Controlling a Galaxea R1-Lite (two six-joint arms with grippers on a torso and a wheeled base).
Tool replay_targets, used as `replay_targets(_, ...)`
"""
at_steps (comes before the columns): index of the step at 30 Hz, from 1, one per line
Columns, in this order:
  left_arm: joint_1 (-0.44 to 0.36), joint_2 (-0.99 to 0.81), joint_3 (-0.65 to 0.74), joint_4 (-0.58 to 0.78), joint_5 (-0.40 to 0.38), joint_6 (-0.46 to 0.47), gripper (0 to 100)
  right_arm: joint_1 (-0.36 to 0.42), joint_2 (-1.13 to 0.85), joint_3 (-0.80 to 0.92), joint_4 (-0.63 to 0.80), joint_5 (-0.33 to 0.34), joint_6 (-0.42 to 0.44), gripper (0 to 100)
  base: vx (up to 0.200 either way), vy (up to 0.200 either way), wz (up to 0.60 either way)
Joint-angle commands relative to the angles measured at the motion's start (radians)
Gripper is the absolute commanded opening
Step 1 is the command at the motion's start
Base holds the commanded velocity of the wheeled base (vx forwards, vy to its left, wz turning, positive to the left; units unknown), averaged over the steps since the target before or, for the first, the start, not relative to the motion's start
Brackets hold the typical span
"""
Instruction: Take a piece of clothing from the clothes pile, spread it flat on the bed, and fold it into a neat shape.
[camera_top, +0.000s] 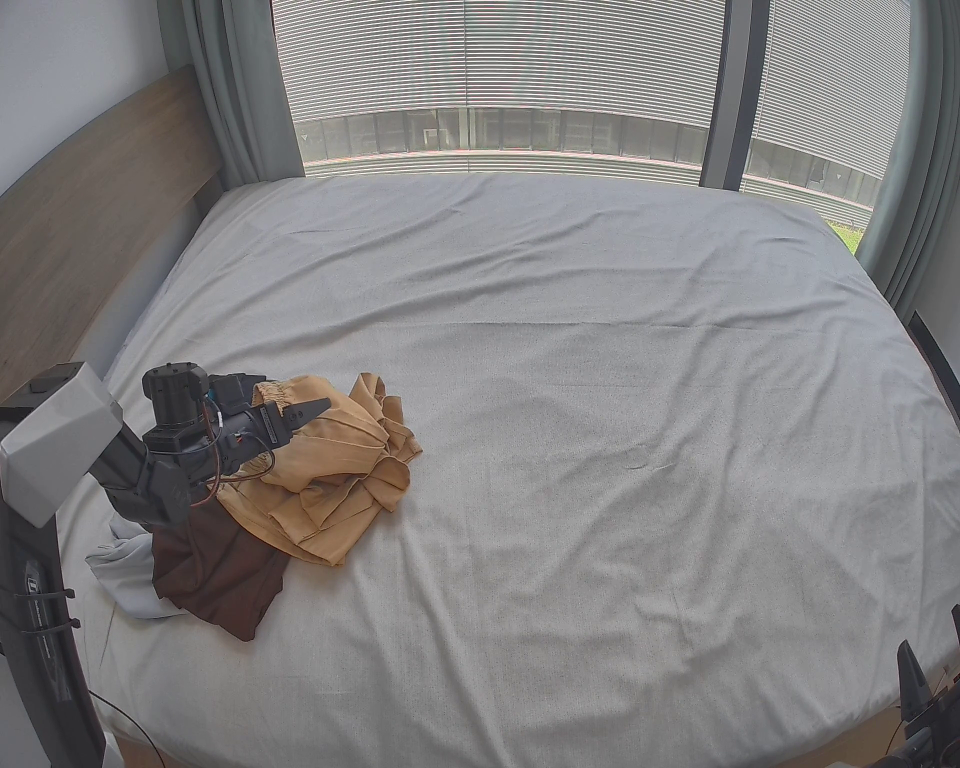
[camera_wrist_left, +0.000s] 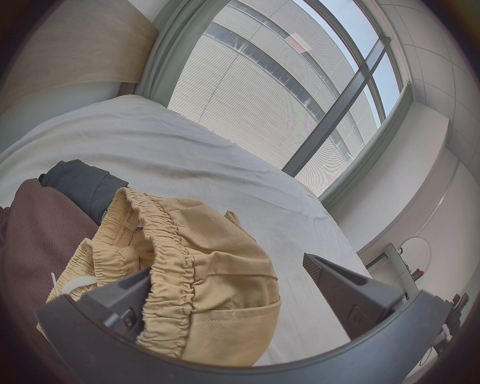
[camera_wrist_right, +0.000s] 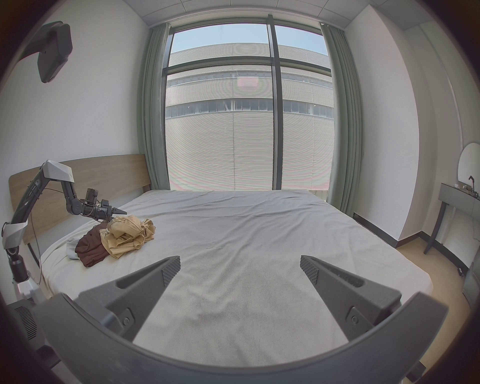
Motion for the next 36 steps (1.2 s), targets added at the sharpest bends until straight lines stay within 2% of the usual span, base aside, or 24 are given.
replay_targets(1,0.001,0.009,-0.001,-0.001,-0.001,0.0,100,0.0,-0.016,0.016,0.0,0.0,0.0,100,0.0,0.0,0.0)
replay_targets(8,0.012,0.009,0.014,-0.011,-0.001,0.002,100,0.0,-0.016,0.016,0.0,0.0,0.0,100,0.0,0.0,0.0)
replay_targets(9,0.012,0.009,0.022,-0.015,-0.001,0.003,0,0.0,-0.016,0.016,0.0,0.0,0.0,100,0.0,0.0,0.0)
replay_targets(27,0.021,-0.043,0.071,-0.066,-0.039,0.006,0,0.0,-0.016,0.016,0.0,0.0,0.0,100,0.0,0.0,0.0)
replay_targets(36,0.023,-0.037,0.106,-0.135,-0.055,0.002,0,0.0,-0.016,0.016,0.0,0.0,0.0,100,0.0,0.0,0.0)
